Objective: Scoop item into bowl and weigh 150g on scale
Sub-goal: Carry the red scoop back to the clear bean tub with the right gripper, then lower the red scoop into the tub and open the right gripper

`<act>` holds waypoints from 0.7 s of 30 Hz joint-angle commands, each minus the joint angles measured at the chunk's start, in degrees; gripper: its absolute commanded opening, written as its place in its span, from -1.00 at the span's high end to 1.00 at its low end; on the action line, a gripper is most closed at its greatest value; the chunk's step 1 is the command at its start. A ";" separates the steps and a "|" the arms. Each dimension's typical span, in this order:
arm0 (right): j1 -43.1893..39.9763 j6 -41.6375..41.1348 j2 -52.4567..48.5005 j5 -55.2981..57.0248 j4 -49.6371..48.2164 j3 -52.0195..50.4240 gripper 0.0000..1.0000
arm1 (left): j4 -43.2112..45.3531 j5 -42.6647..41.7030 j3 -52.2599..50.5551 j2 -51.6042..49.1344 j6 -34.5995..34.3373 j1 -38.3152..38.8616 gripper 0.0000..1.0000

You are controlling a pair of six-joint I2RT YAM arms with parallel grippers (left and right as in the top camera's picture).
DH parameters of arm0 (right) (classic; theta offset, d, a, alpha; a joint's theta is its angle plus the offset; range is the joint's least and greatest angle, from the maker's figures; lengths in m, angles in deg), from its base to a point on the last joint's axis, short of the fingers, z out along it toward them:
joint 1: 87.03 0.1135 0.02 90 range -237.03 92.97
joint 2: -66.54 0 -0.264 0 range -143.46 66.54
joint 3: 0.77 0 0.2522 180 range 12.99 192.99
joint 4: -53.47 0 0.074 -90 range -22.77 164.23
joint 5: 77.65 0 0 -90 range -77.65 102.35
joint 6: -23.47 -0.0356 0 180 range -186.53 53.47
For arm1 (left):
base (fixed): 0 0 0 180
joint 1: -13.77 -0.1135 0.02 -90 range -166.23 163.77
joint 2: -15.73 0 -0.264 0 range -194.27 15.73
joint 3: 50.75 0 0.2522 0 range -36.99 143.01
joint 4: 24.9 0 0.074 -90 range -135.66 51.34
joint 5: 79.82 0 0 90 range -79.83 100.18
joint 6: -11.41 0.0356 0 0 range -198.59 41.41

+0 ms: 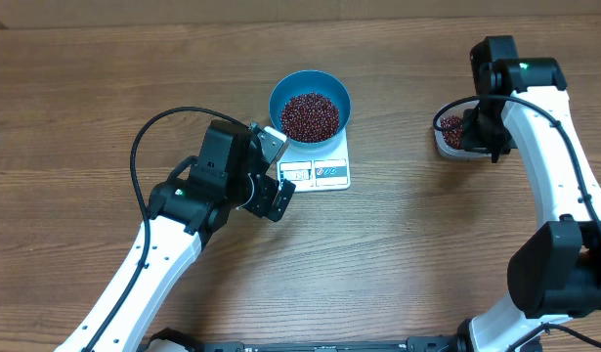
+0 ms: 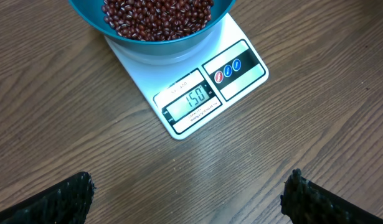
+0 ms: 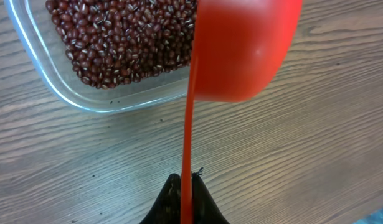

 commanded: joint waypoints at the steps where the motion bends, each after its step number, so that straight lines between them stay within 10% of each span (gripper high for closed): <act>1: 0.37 -1.66 1.53 -1.81 -0.61 0.17 0.93 | 0.22 0.28 -0.20 -0.44 -0.35 0.35 -0.99; 21: -25.40 7.65 8.20 -67.10 -13.79 -14.12 0.92 | 0.22 0.31 -0.17 -0.44 -0.35 0.35 -0.99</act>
